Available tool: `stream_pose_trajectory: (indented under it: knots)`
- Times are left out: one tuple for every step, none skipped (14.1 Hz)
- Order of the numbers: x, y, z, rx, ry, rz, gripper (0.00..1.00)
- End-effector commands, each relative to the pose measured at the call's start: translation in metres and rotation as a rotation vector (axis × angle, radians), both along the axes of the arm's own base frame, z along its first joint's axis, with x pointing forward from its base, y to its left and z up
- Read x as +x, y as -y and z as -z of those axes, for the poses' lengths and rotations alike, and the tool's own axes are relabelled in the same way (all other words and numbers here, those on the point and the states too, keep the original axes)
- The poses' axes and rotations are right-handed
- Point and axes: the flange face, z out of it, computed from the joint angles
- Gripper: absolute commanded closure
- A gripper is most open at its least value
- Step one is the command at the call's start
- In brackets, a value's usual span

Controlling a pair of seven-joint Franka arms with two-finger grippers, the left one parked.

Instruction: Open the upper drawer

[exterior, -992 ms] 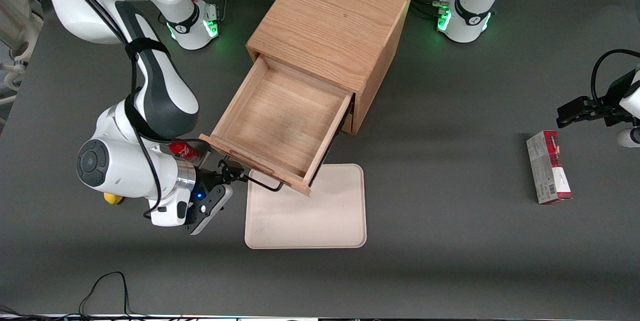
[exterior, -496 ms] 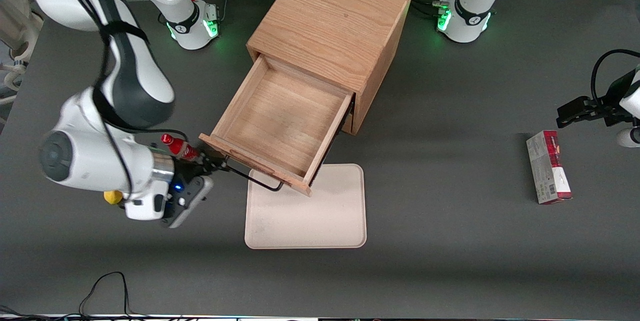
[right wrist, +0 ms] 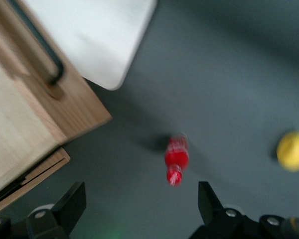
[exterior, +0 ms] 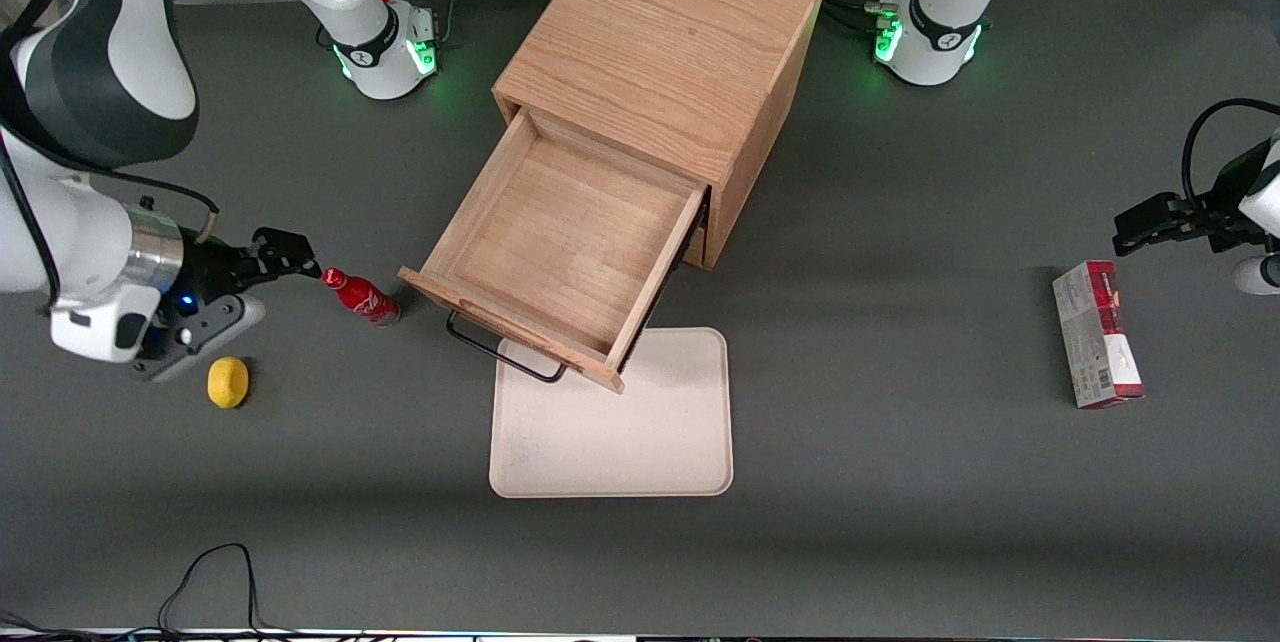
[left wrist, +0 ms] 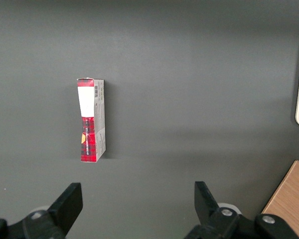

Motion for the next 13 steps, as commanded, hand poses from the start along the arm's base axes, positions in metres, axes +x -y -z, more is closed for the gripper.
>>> stream_pose_trajectory:
  knots:
    - [-0.054,0.005,-0.001,-0.078,-0.019,0.176,0.00]
    - [-0.064,0.012,-0.004,-0.077,-0.014,0.191,0.00]
    - [-0.071,0.018,-0.004,-0.084,-0.009,0.204,0.00]
    - [-0.082,0.020,-0.001,-0.106,0.003,0.212,0.00]
    - [-0.097,0.022,0.008,-0.105,0.027,0.242,0.00]
    - [-0.114,0.027,0.006,-0.100,0.045,0.258,0.01]
    - [-0.125,0.032,-0.001,-0.094,0.059,0.263,0.00]
    - [-0.127,0.038,-0.006,-0.088,0.064,0.269,0.00]
    - [-0.130,0.044,-0.011,-0.080,0.064,0.275,0.00]
    - [-0.131,0.047,-0.020,-0.060,0.063,0.264,0.00]
    - [-0.128,0.059,-0.031,-0.037,0.072,0.256,0.00]
    - [-0.126,0.070,-0.040,-0.025,0.068,0.256,0.00]
    - [-0.126,0.071,-0.047,-0.023,0.065,0.254,0.00]
